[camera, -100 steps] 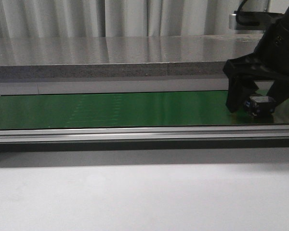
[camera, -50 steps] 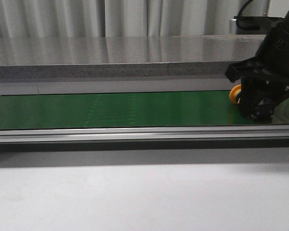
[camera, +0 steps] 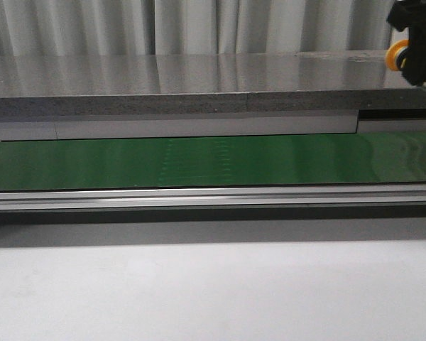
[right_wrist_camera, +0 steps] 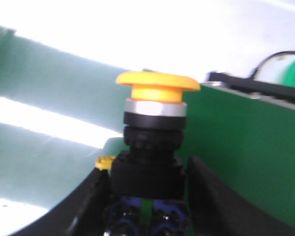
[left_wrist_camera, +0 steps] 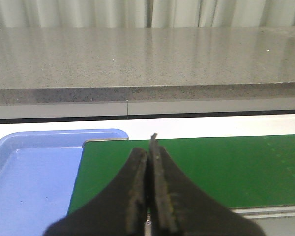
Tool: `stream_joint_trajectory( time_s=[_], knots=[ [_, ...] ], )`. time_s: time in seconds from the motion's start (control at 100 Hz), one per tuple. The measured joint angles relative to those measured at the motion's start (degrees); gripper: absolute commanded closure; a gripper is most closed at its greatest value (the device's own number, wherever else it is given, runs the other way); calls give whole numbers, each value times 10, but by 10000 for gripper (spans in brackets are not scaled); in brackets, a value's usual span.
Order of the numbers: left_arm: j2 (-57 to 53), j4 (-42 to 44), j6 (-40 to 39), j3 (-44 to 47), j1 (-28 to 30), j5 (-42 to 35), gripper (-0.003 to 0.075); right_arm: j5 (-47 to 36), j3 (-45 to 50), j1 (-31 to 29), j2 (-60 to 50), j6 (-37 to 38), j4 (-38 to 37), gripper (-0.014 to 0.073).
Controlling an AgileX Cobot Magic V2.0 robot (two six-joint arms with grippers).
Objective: Move button from left to right
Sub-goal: 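Close the right gripper on the switch and lift it off the belt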
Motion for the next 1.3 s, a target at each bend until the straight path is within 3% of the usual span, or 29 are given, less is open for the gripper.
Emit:
stream_joint_trajectory(
  time_s=[0.34,0.66,0.92,1.3],
  knots=[
    [0,0,0,0,0,0,740,-25,-15,-149,1,-149,46,441],
    [0,0,0,0,0,0,740,-43,-15,-262,55,-320,178,441],
    [0,0,0,0,0,0,740,-41,-15,-321,119,-354,200,441],
    [0,0,0,0,0,0,740,-51,-15,-323,183,-362,189,441]
  ],
)
